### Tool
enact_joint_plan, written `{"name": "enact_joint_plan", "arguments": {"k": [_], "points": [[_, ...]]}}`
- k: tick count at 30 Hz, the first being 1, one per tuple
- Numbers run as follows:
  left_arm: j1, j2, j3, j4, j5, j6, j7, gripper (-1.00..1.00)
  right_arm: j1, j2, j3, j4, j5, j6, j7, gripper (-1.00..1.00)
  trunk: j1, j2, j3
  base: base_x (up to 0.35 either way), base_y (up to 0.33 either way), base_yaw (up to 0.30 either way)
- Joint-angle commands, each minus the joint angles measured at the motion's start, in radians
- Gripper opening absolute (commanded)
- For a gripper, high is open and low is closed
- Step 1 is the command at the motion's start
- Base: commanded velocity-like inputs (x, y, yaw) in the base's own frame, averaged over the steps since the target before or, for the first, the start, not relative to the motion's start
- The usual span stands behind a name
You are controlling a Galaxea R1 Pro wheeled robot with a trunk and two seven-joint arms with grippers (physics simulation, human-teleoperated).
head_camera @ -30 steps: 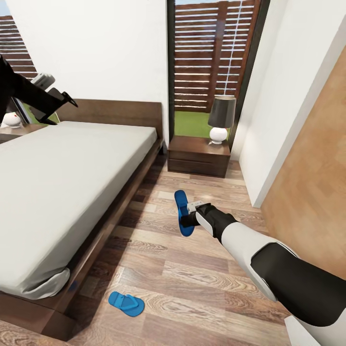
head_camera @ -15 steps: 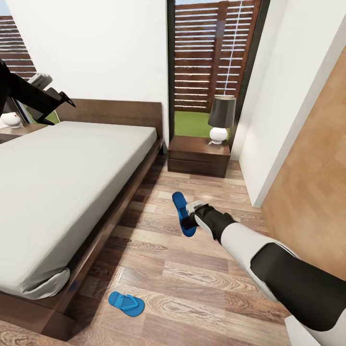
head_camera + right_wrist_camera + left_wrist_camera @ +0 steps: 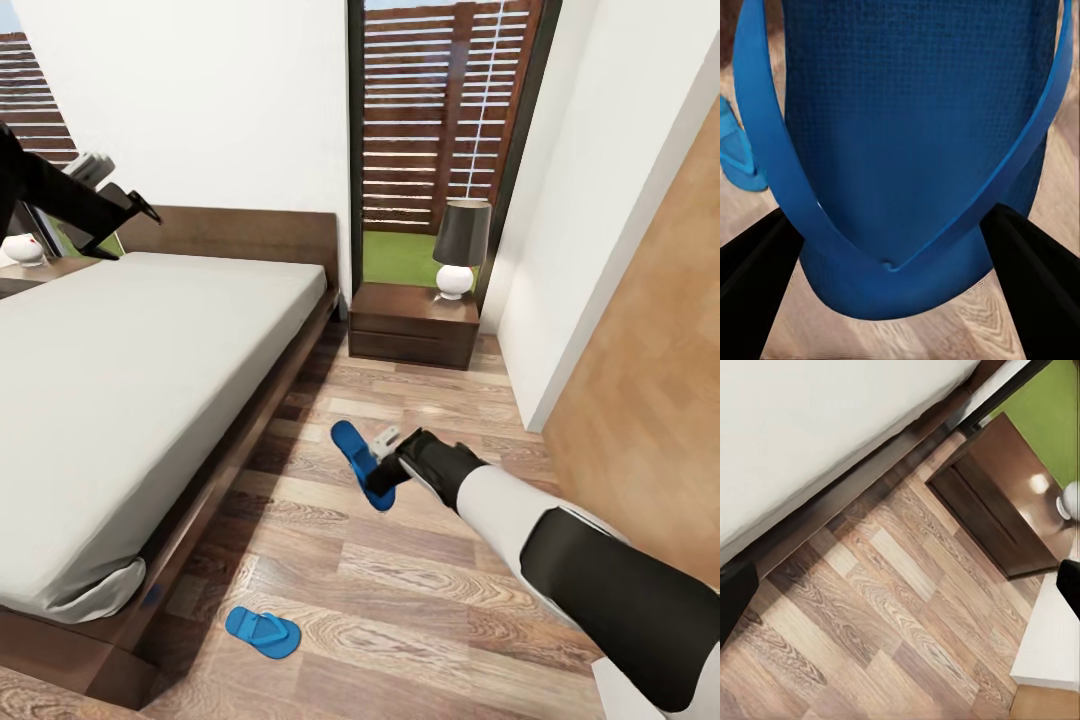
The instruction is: In the bedroom, move the book from the bed onto either nightstand, and place the two sandals side by side next to the bed.
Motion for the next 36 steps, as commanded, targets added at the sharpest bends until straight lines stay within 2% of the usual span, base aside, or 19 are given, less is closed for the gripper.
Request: {"name": "enact_joint_plan", "arguments": {"k": [1, 2, 3, 7, 11, 15, 25, 32, 36], "points": [[-0.001, 0.001, -0.007, -0.001, 0.010, 0.002, 0.000, 1.00, -0.001, 0.000, 0.024, -0.005, -0.007, 0.004, 0.017, -1.00, 0.000, 0.000, -0.001, 0.000, 0.000, 0.000], [-0.001, 0.001, -0.007, -0.001, 0.010, 0.003, -0.007, 1.00, -0.001, 0.000, 0.042, -0.010, -0.007, 0.003, 0.033, -1.00, 0.000, 0.000, -0.001, 0.000, 0.000, 0.000], [-0.001, 0.001, -0.007, -0.001, 0.010, 0.003, -0.021, 1.00, -0.001, 0.000, 0.084, -0.023, -0.007, 0.003, 0.062, -1.00, 0.000, 0.000, -0.001, 0.000, 0.000, 0.000], [-0.001, 0.000, -0.007, 0.000, 0.010, 0.004, -0.037, 1.00, -0.001, 0.000, 0.184, -0.042, -0.007, -0.003, 0.113, -1.00, 0.000, 0.000, -0.001, 0.000, 0.000, 0.000], [-0.001, 0.000, -0.007, 0.000, 0.010, 0.005, -0.045, 1.00, -0.001, 0.000, 0.257, -0.052, -0.008, -0.012, 0.155, -1.00, 0.000, 0.000, -0.001, 0.000, 0.000, 0.000], [-0.001, 0.000, -0.007, 0.000, 0.009, 0.005, -0.048, 1.00, -0.001, 0.000, 0.293, -0.067, -0.009, -0.015, 0.223, -1.00, 0.000, 0.000, -0.001, 0.000, 0.000, 0.000], [-0.001, 0.001, -0.008, 0.001, 0.009, 0.006, -0.050, 1.00, 0.010, 0.000, 0.315, -0.076, -0.008, -0.014, 0.375, -1.00, 0.000, 0.000, -0.001, 0.000, 0.000, 0.000], [-0.001, 0.001, -0.009, 0.002, 0.008, 0.014, -0.050, 1.00, 0.049, 0.000, 0.338, -0.077, -0.007, -0.014, 0.391, -1.00, 0.000, 0.000, -0.001, 0.000, 0.004, 0.000], [-0.001, 0.003, -0.011, 0.002, 0.007, 0.038, -0.050, 1.00, 0.059, 0.000, 0.405, -0.077, -0.007, 0.001, 0.394, -1.00, 0.000, 0.000, -0.001, 0.000, 0.062, 0.000]]}}
